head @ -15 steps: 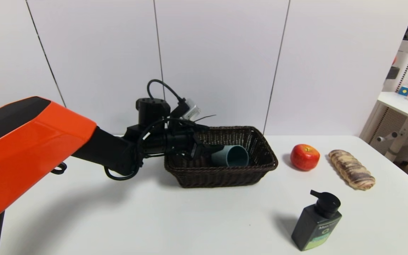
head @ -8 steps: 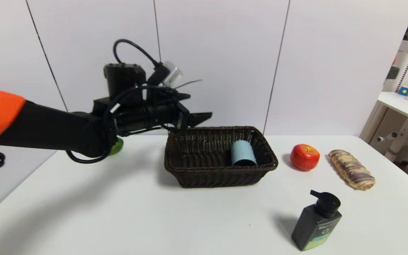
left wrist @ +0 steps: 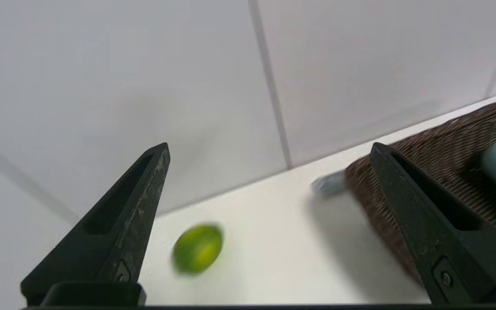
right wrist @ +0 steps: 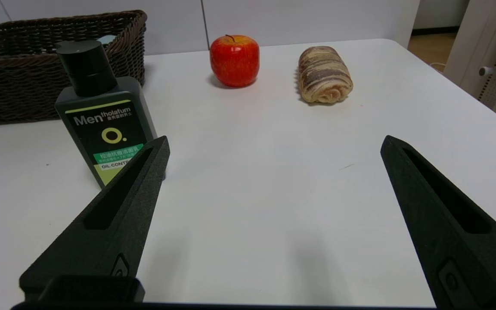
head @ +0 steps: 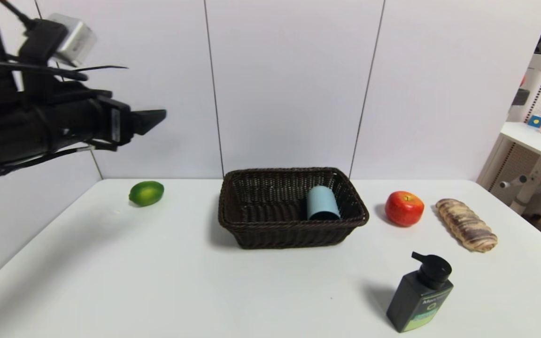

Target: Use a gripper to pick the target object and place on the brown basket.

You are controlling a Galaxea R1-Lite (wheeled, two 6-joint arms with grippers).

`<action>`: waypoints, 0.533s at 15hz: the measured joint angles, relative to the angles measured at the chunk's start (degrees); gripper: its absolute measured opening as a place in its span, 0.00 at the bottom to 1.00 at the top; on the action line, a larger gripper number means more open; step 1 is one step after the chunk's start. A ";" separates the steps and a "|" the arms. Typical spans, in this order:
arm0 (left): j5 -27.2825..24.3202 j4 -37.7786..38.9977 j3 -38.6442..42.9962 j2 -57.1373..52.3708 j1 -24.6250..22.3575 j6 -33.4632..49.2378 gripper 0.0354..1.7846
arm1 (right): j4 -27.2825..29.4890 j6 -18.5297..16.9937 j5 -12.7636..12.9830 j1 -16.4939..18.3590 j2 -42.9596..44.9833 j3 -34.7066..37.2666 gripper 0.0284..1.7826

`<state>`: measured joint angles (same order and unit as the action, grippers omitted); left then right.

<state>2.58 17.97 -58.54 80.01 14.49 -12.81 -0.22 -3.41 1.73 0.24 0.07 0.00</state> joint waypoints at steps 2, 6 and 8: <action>2.40 -0.98 7.67 -8.23 -2.40 0.44 0.94 | -0.02 0.00 0.02 -0.02 0.00 0.00 0.95; 4.24 -2.27 26.08 -26.65 -6.89 1.90 0.94 | 0.01 0.02 0.00 -0.02 0.00 0.00 0.95; 4.50 -2.49 36.08 -36.10 -8.16 2.23 0.94 | 0.00 0.00 0.02 0.00 0.00 0.00 0.95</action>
<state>7.08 15.48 -22.46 43.91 6.34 -10.58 -0.22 -3.41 1.76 0.24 0.07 0.00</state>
